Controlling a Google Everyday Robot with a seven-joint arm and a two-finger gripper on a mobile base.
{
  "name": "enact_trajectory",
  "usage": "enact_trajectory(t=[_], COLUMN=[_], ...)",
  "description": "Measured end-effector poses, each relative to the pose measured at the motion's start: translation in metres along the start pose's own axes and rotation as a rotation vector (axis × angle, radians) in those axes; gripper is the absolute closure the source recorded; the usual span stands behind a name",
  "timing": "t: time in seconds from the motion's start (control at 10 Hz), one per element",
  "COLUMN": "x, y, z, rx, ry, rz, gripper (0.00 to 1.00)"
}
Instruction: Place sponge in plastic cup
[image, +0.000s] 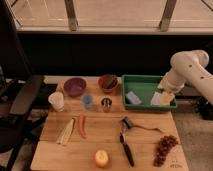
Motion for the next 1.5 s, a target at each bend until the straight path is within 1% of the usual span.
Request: enact_trajectory(t=[0.1,0.3,0.4,0.5,0.6,0.7,0.8,0.9,1.1,1.2,1.3,1.4,1.5], x=[-0.013,-0.04,-0.051,-0.06,-0.064,-0.068,-0.076,-0.08,-0.081,-0.081,-0.082,-0.085,-0.094], y=[-0.01,-0.039,-0.051,-0.062,-0.065,-0.068,-0.072,-0.072,-0.074,-0.074,-0.074,-0.073,-0.072], z=[0.003,0.019,0.028,0.038,0.043,0.046,0.05,0.053,0.054,0.054,0.056,0.062,0.069], rx=[-0.001,-0.002,0.0,0.011,0.008,0.003,-0.008,-0.014,-0.019,-0.017,-0.021,-0.026,-0.031], ry=[0.004,-0.006,-0.014,-0.041,-0.062,-0.079,-0.101,-0.109,-0.118,-0.119,-0.13,-0.148,-0.162], rz=[0.028,0.104,0.179,0.313,0.408,0.488,0.587,0.627,0.673,0.669,0.673,0.688,0.694], gripper=[0.36,0.36,0.36,0.36,0.36,0.36,0.36,0.36,0.36,0.36,0.36,0.36,0.36])
